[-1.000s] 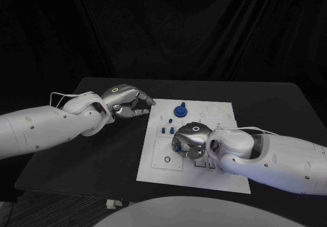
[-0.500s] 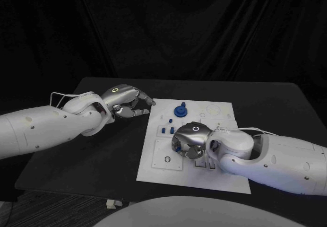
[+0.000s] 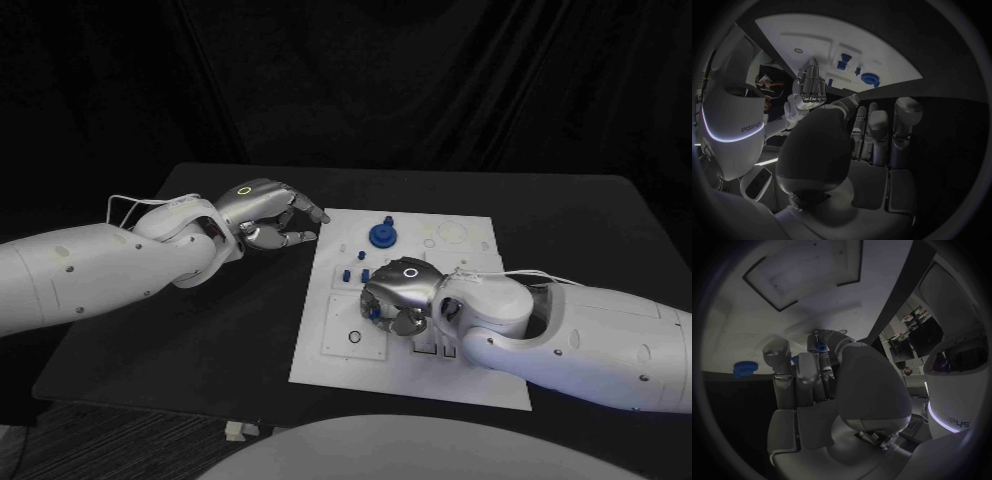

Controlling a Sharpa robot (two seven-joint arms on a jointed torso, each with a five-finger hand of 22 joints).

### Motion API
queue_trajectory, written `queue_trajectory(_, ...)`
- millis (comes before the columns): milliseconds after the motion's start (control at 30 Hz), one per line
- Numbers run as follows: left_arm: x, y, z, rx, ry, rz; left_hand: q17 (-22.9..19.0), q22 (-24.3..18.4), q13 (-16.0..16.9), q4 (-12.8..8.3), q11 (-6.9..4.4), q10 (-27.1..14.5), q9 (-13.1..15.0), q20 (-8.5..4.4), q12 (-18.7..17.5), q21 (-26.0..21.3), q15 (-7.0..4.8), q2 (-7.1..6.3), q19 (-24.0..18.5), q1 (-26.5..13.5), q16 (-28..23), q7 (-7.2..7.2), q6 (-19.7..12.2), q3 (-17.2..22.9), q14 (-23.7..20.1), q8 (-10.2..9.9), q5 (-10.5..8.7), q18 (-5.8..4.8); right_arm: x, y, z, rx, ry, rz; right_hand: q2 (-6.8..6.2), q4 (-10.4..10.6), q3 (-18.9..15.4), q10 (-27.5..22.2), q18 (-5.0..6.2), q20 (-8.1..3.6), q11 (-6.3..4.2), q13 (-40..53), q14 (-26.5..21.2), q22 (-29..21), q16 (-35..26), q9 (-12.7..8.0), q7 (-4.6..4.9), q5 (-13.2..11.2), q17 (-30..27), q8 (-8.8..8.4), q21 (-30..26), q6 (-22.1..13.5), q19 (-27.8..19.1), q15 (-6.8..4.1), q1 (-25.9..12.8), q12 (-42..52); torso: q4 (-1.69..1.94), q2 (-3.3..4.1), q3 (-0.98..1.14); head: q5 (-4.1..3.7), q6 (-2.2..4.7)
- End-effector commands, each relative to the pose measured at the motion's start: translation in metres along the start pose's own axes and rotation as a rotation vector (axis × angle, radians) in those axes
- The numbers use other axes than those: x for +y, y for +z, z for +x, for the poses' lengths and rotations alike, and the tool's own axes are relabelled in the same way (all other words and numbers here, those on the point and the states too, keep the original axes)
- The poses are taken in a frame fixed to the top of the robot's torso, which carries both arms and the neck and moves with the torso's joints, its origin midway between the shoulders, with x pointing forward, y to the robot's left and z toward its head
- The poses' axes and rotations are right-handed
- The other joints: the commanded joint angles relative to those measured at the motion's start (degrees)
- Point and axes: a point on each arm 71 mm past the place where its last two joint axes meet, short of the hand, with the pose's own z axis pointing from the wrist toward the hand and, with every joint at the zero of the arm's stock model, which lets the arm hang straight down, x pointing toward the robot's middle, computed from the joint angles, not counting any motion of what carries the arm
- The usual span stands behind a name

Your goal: Assemble the parts on the task board

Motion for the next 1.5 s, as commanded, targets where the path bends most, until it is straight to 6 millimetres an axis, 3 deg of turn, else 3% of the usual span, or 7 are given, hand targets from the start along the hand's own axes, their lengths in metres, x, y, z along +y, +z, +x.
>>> queue_trajectory(33,-0.001,0.0,0.001,0.002,-0.009,0.013,-0.1,6.0,0.1,0.0,0.23,0.4,-0.1,0.08,0.4,-0.2,0.05,0.6,-0.5,0.1,-0.2,0.37,0.1,0.3,-0.4,-0.2,0.37,0.58,-0.001,0.0,0.002,0.01,-0.015,0.016,0.26,-0.2,-0.2,0.2,1.06,-0.28,-0.27,0.1,0.2,6.0,-0.1,0.0,-0.05,-0.3,-0.1,-0.24,0.0,-0.6,0.1,-0.16,0.0,0.4,-0.03,0.01,0.01,0.02,-0.01)
queue_trajectory(433,-0.001,0.001,0.002,0.006,-0.011,0.013,-0.1,6.0,0.1,0.0,0.23,0.4,-0.1,0.08,0.4,-0.3,0.05,0.55,-0.5,0.1,-0.3,0.38,0.1,0.3,-0.5,-0.2,0.37,0.59,-0.001,-0.004,0.0,0.034,-0.022,0.033,0.43,-0.3,-0.1,0.1,1.13,-0.29,-0.29,0.3,0.1,5.9,-0.4,0.1,-0.09,-1.0,-0.4,-0.25,-0.5,-0.6,-0.1,-0.18,-0.2,0.6,-0.07,-0.04,0.01,0.12,-0.01)
queue_trajectory(833,-0.002,0.002,0.003,0.008,-0.012,0.015,-0.1,6.0,0.1,0.0,0.23,0.4,-0.1,0.08,0.4,-0.3,0.05,0.55,-0.5,0.1,-0.3,0.38,0.1,0.3,-0.5,-0.2,0.37,0.59,0.0,0.003,-0.023,0.062,-0.08,0.02,0.86,-0.2,-0.2,0.0,1.12,-0.23,-0.13,0.5,-0.3,5.8,-1.1,0.6,-0.16,-1.0,-1.0,0.44,-0.7,0.8,-0.3,-0.07,-0.5,1.0,0.11,-0.04,-0.11,0.35,-0.01)
queue_trajectory(1133,-0.002,0.001,0.003,0.009,-0.013,0.014,-0.2,6.0,0.1,0.0,0.24,0.3,-0.1,0.08,0.5,-0.4,0.05,0.57,-0.5,0.1,-0.3,0.38,0.1,0.4,-0.5,-0.2,0.37,0.6,0.0,0.009,-0.023,0.078,-0.089,0.014,0.9,-0.1,-0.2,-0.2,1.11,-0.19,-0.04,0.6,-0.3,5.8,-1.2,0.5,-0.03,-0.8,-1.2,0.15,-0.7,0.5,-0.3,-0.01,-0.7,1.0,0.01,0.04,-0.01,0.93,-0.01)
queue_trajectory(1500,-0.002,0.001,0.003,0.015,-0.015,0.015,-0.2,6.0,0.1,0.0,0.24,0.3,-0.1,0.08,0.5,-0.4,0.05,0.57,-0.5,0.1,-0.3,0.38,0.1,0.4,-0.5,-0.2,0.37,0.6,0.001,0.011,-0.021,0.092,-0.09,0.006,0.97,-0.1,-0.1,-0.2,1.35,-0.12,0.02,0.7,-1.0,5.5,-2.8,0.3,0.03,-0.9,-2.8,-0.25,-2.3,0.3,-0.9,0.07,-0.9,1.1,-0.04,-0.01,0.0,0.97,-0.01)
